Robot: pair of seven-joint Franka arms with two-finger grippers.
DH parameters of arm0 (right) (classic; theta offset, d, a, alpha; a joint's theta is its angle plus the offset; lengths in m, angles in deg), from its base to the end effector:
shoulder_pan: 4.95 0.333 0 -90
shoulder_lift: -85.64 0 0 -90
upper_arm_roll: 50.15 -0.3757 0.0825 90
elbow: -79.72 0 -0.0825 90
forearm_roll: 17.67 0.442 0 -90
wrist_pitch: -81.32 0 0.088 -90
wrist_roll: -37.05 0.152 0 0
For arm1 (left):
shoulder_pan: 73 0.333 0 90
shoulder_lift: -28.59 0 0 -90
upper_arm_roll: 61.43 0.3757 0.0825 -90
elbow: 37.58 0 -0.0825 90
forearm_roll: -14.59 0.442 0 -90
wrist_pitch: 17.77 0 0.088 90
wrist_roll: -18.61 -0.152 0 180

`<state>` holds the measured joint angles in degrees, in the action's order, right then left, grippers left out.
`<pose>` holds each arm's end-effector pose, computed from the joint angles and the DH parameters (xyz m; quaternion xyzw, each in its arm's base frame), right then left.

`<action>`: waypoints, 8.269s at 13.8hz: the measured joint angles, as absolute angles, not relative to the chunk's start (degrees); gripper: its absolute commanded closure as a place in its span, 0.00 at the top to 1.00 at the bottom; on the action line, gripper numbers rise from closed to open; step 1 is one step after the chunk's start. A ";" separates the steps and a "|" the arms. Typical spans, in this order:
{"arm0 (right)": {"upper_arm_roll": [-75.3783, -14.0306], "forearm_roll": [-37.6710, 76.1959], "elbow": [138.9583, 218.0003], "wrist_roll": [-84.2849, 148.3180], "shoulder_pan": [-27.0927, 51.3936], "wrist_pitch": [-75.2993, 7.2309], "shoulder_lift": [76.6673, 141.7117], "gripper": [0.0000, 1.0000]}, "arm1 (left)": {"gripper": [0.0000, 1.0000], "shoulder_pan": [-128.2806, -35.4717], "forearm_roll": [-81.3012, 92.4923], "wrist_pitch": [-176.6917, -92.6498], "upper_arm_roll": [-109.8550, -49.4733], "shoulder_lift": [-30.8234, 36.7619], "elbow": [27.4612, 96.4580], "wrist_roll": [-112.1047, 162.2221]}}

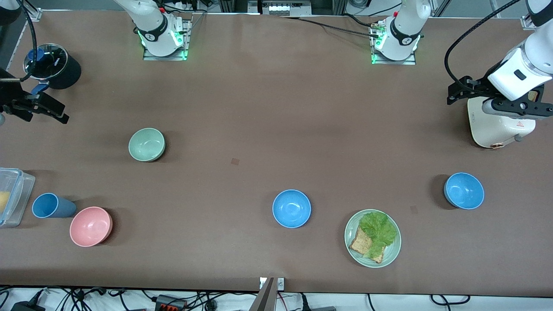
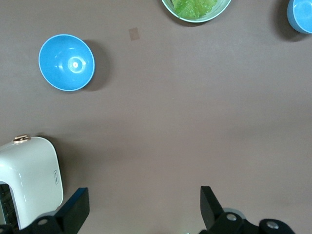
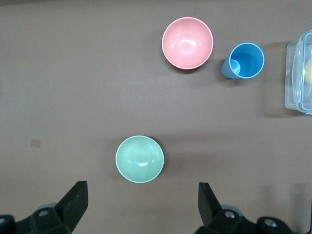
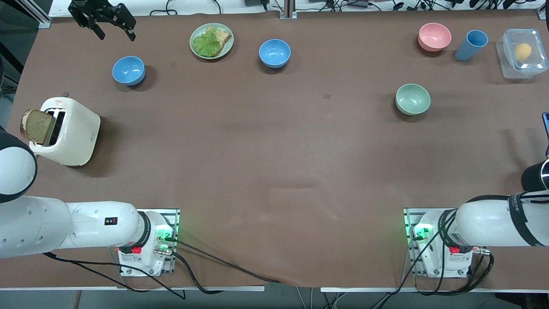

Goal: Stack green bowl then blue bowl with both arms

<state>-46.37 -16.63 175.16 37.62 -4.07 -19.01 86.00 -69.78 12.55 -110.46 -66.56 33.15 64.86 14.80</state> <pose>0.6320 -0.0295 0.6010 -0.9987 0.0315 -0.0397 0.0080 0.5749 -0.0260 0.5757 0.9977 -0.0479 -0.0452 0.0149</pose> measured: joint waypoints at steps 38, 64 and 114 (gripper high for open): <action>-46.15 -19.05 180.34 37.61 -4.04 -22.61 120.59 0.09 | 1.00 -69.78 12.55 -109.47 -66.04 32.23 64.61 14.84; -59.13 -3.38 159.53 68.16 24.08 -28.01 130.44 0.00 | 1.00 -66.00 12.56 -109.35 -65.48 27.81 64.56 14.84; -46.92 -17.29 169.87 36.30 -5.36 -16.51 91.42 1.00 | 0.00 -49.42 13.39 -127.94 -72.27 -8.56 47.12 -20.38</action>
<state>-46.92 -17.29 169.87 36.30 -5.36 -16.51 91.42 -49.42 13.39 -127.94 -72.27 -8.56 47.12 -20.38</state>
